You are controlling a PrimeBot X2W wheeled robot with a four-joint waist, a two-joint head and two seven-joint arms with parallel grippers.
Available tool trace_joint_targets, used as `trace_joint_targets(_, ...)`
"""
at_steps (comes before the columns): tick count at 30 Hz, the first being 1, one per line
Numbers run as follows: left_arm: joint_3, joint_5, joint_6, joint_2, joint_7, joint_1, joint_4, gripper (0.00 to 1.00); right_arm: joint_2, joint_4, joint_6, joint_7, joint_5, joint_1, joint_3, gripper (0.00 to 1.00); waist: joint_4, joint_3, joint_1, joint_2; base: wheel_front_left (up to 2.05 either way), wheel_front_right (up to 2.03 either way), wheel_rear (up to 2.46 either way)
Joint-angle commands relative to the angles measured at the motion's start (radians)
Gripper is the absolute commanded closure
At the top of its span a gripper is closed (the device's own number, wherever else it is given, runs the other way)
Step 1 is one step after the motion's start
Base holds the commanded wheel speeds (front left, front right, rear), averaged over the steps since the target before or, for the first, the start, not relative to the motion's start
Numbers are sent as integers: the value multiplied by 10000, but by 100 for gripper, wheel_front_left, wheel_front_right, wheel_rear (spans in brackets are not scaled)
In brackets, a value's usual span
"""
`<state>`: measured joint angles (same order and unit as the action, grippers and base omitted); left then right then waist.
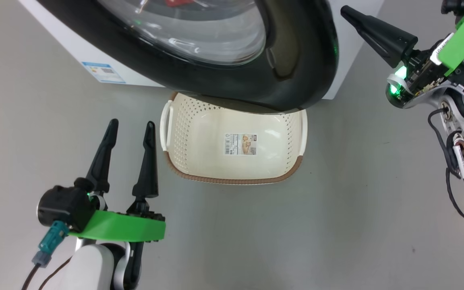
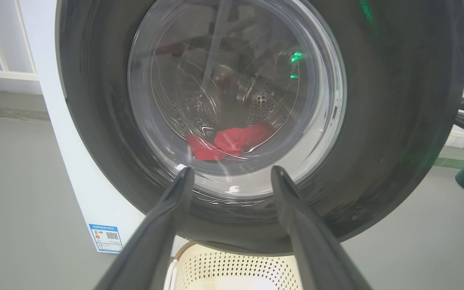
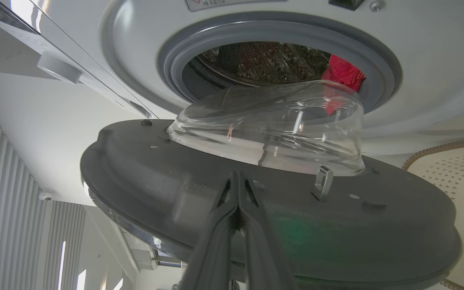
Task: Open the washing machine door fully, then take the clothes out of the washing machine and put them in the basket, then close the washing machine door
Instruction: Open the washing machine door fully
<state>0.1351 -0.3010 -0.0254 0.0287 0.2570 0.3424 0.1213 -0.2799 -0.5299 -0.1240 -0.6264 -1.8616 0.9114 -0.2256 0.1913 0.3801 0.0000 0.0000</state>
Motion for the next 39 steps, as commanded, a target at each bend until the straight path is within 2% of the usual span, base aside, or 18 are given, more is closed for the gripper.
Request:
trace_joint_targets(1, -258, -28, 81, 215, 48, -31, -195, 0, 53, 107, -67, -198, -78, 224, -37, 100, 133, 72, 0, 0, 0, 0, 0)
trace_joint_targets(7, -189, -89, 105, 215, 48, 25, -199, 0, 43, -458, -67, -935, 40, 777, -166, 100, 360, 225, 0, 0, 0, 0, 0)
trace_joint_targets(13, -263, -104, 141, 215, 48, 29, -121, 0, 258, -405, -67, -1241, 105, 698, -5, 100, 446, 110, 0, 0, 0, 0, 0)
trace_joint_targets(29, -293, -147, 196, 215, 48, -359, 136, 0, 946, -149, -67, -1826, 675, -663, -52, 100, 643, -1155, 0, 0, 0, 0, 0)
trace_joint_targets(39, -261, -185, 274, 215, 48, -771, 245, 0, 1347, -156, -67, -2169, 1204, -1576, -322, 100, 1001, -2177, 0, 0, 0, 0, 0)
